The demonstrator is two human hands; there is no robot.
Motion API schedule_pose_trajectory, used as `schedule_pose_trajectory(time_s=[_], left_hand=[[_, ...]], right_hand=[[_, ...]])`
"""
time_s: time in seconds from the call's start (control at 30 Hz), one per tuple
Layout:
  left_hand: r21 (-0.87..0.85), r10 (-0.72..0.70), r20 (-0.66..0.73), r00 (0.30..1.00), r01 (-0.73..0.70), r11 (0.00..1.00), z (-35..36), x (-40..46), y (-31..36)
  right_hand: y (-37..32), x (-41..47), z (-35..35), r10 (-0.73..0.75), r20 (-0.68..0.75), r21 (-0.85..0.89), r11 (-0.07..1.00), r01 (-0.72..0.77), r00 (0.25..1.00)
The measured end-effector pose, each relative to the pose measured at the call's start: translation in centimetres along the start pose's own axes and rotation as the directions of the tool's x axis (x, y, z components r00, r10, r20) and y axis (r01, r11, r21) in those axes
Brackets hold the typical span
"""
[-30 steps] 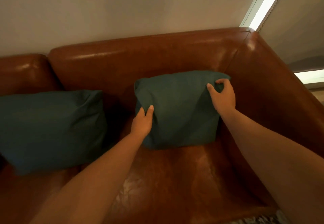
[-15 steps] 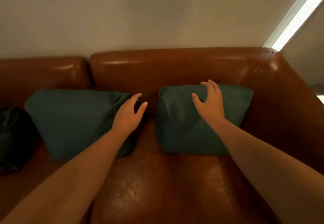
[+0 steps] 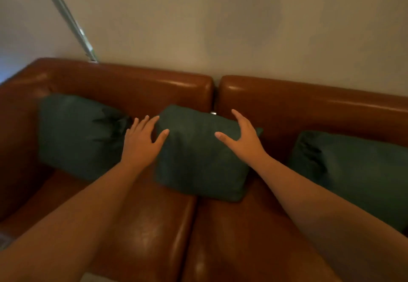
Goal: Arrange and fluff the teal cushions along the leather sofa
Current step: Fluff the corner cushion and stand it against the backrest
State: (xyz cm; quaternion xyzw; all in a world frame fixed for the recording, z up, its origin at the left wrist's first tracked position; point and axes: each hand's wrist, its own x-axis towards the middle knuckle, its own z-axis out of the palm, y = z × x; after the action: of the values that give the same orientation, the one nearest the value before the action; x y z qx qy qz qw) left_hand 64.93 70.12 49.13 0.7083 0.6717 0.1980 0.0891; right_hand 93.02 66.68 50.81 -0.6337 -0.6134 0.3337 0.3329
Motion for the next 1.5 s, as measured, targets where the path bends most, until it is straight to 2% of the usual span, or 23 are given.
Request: schedule_pose_trajectory(time_s=[0.17, 0.27, 0.33, 0.5, 0.73, 0.87, 1.0, 1.1, 1.27, 1.33, 1.5], left_hand=[[0.052, -0.098, 0.023, 0.995, 0.097, 0.994, -6.3, 1.1, -14.3], [0.086, -0.116, 0.026, 0.993, 0.113, 0.990, -9.6, 2.8, -21.5], [0.090, -0.142, 0.014, 0.990, 0.141, 0.986, -11.1, 3.8, -25.1], [0.107, -0.149, 0.033, 0.988, 0.145, 0.984, -12.4, 5.3, -30.6], [0.186, -0.106, 0.105, 0.989, 0.086, 0.979, -11.2, 9.1, -33.4], [0.186, -0.077, 0.169, 0.983, 0.045, 0.982, -10.2, 12.0, -34.0], [0.110, 0.053, 0.208, 0.977, -0.077, 0.991, -8.4, 16.2, -33.5], [0.071, 0.145, 0.341, 0.929, -0.179, 0.981, -6.3, 20.0, -32.0], [0.112, 0.219, 0.612, 0.760, -0.357, 0.927, -2.3, 22.9, -29.3], [0.147, 0.232, 0.646, 0.727, -0.416, 0.897, -1.4, 23.5, -29.2], [0.116, 0.319, 0.621, 0.716, -0.486, 0.866, -1.3, 24.2, -29.9]], right_hand=[[-8.9, 2.8, 13.4, 0.000, 0.066, 0.129, 0.992, -0.008, 0.998], [-12.8, 4.8, 19.7, 0.055, 0.194, 0.127, 0.989, -0.080, 0.979], [-14.3, 5.8, 23.1, 0.094, 0.246, 0.103, 0.987, -0.122, 0.965], [-15.4, 7.4, 29.7, 0.154, 0.272, 0.088, 0.979, -0.183, 0.950], [-15.7, 12.5, 35.2, 0.209, 0.241, 0.062, 0.971, -0.229, 0.948], [-15.1, 16.3, 37.1, 0.250, 0.228, -0.034, 0.968, -0.249, 0.941], [-13.9, 19.9, 38.5, 0.274, 0.264, -0.157, 0.958, -0.239, 0.925], [-12.8, 22.6, 39.6, 0.257, 0.337, -0.215, 0.958, -0.191, 0.906], [-11.6, 25.2, 41.3, 0.181, 0.445, -0.356, 0.934, -0.012, 0.877], [-11.2, 25.8, 41.8, 0.192, 0.452, -0.417, 0.909, 0.016, 0.871], [-10.6, 25.9, 42.5, 0.104, 0.430, -0.458, 0.881, 0.117, 0.897]])
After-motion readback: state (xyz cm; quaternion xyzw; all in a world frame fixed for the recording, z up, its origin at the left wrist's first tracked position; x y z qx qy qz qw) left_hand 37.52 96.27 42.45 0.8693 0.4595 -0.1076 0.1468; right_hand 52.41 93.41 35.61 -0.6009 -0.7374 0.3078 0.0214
